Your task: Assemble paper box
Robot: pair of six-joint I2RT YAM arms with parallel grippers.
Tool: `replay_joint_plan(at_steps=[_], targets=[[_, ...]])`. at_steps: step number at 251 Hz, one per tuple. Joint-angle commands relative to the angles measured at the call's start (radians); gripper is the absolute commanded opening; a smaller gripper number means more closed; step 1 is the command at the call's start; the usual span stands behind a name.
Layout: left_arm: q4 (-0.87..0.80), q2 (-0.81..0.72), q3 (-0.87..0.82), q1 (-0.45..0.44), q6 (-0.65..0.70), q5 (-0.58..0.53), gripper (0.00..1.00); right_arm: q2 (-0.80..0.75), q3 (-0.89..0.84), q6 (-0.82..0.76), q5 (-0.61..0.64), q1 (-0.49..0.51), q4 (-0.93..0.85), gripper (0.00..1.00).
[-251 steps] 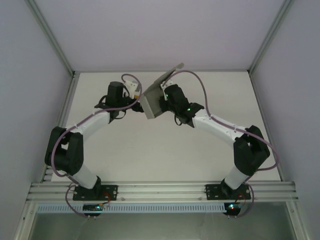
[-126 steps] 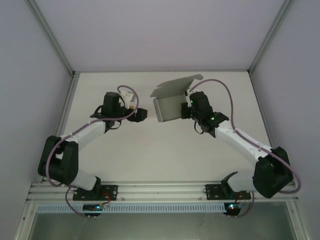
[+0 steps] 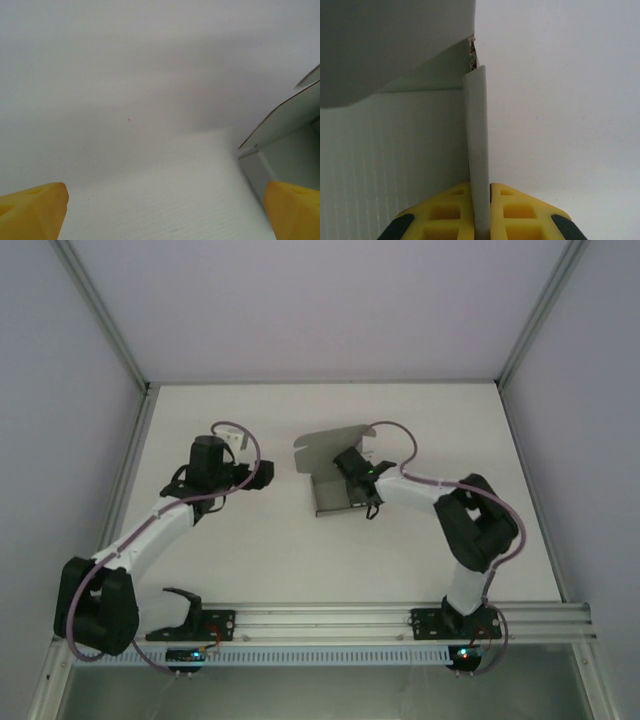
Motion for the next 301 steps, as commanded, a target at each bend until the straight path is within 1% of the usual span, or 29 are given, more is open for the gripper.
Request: replay_joint_plan(at_steps=[1, 26, 37, 61, 77, 105, 142, 168, 191, 227, 245, 250, 259, 269, 287, 301], targets=[[-0.009, -0.041, -0.015, 0.005, -0.008, -0.025, 0.99, 0.048, 0.063, 0.103, 0.1, 0.023, -0.108, 0.02], [-0.008, -0.05, -0.016, 0.005, -0.003, -0.024, 1.0, 0.069, 0.05, 0.124, 0.08, 0.026, -0.099, 0.07], [-0.008, -0.051, -0.015, 0.005, -0.003, -0.021, 1.0, 0.068, 0.037, 0.128, 0.062, 0.025, -0.086, 0.14], [-0.007, -0.045, -0.007, 0.005, -0.006, -0.009, 0.99, 0.037, 0.018, 0.133, 0.053, 0.026, -0.075, 0.34], [0.001, -0.04, -0.003, 0.005, -0.008, 0.01, 1.0, 0.002, 0.008, 0.128, 0.05, 0.028, -0.066, 0.41], [0.021, -0.026, 0.001, 0.005, -0.012, 0.041, 0.99, -0.07, -0.005, 0.117, 0.042, 0.027, -0.06, 0.58], [0.028, -0.006, 0.016, 0.005, -0.01, 0.062, 1.0, -0.155, -0.029, 0.087, 0.033, 0.026, -0.049, 0.73], [0.036, 0.006, 0.023, 0.005, -0.006, 0.077, 0.99, -0.211, -0.06, 0.063, -0.007, 0.023, -0.016, 0.79], [0.04, 0.019, 0.027, 0.005, -0.003, 0.087, 1.0, -0.256, -0.086, 0.037, -0.034, 0.016, 0.022, 0.8], [0.034, 0.045, 0.043, 0.005, 0.005, 0.112, 1.0, -0.341, -0.117, -0.04, -0.074, -0.035, 0.047, 0.82], [0.043, 0.056, 0.044, 0.004, 0.001, 0.129, 1.0, -0.39, -0.145, -0.082, -0.098, -0.063, 0.076, 0.86], [0.045, 0.06, 0.045, 0.002, 0.003, 0.136, 1.0, -0.403, -0.154, -0.093, -0.104, -0.07, 0.082, 0.89], [0.049, 0.067, 0.049, -0.004, 0.011, 0.153, 1.0, -0.423, -0.169, -0.118, -0.124, -0.088, 0.102, 0.89], [0.061, 0.076, 0.054, -0.015, 0.038, 0.18, 0.99, -0.445, -0.19, -0.177, -0.184, -0.11, 0.142, 0.87], [0.084, 0.109, 0.08, -0.036, 0.107, 0.247, 1.0, -0.471, -0.229, -0.333, -0.397, -0.17, 0.24, 0.85], [0.091, 0.145, 0.113, -0.041, 0.138, 0.294, 1.0, -0.468, -0.224, -0.362, -0.501, -0.225, 0.275, 0.77]])
